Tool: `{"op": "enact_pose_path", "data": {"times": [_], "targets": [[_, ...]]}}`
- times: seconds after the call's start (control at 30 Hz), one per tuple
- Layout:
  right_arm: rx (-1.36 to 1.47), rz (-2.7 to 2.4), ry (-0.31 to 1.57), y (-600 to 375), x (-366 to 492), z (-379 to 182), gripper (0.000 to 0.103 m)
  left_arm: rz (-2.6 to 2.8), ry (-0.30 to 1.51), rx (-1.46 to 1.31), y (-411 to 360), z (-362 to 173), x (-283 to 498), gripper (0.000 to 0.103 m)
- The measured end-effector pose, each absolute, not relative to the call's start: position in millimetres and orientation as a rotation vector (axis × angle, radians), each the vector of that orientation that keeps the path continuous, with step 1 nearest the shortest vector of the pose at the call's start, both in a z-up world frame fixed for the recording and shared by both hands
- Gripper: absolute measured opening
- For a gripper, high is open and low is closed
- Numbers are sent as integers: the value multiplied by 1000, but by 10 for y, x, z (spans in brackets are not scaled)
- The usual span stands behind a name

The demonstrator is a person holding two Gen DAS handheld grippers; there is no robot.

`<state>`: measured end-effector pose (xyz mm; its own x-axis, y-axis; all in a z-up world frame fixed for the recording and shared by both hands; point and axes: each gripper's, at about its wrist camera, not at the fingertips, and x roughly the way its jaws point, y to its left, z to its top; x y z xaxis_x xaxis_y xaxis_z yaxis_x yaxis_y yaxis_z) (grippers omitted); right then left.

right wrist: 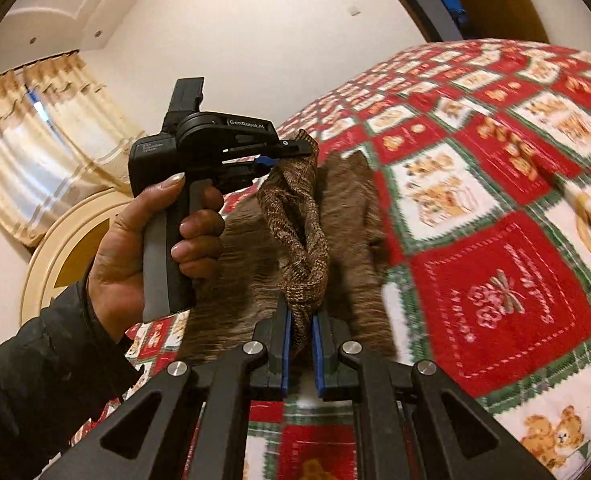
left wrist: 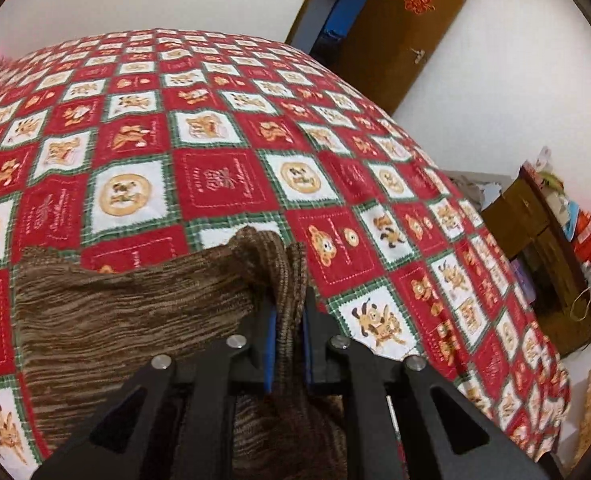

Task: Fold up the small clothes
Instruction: 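Lift the held edge with both tools and fold the sweater over again, then open both tools and release the folded sweater bundle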

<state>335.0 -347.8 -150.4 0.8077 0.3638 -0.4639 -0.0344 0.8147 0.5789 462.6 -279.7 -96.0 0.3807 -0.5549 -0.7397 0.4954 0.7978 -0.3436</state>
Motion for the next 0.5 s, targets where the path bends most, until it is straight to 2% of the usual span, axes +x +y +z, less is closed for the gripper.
{"op": "enact_pose_path", "data": {"times": [0.13, 0.2, 0.27, 0.3, 0.33, 0.37, 0.4, 0.5], "targets": [[639, 202, 644, -3571, 3385, -1666, 8, -642, 985, -21, -2829, -953, 4561, 25], [655, 197, 651, -3595, 3378, -1698, 9, -641, 937, 25, -2755, -867, 4417, 38], [677, 188, 642, -3636, 3338, -1712, 11, -626, 852, 67, -2571, -764, 4186, 71], [682, 169, 643, -3659, 3318, -1715, 20, -609, 805, 84, -2439, -727, 4051, 77], [672, 105, 646, -3687, 3272, -1694, 28, -597, 774, 96, -2342, -719, 3976, 80], [656, 51, 641, -3702, 3223, -1656, 49, -588, 741, 109, -2203, -723, 3866, 81], [642, 23, 620, -3708, 3170, -1617, 56, -580, 728, 124, -2104, -747, 3799, 81], [533, 7, 539, -3621, 3114, -1343, 56, -504, 719, 189, -1820, -923, 3689, 81]]}}
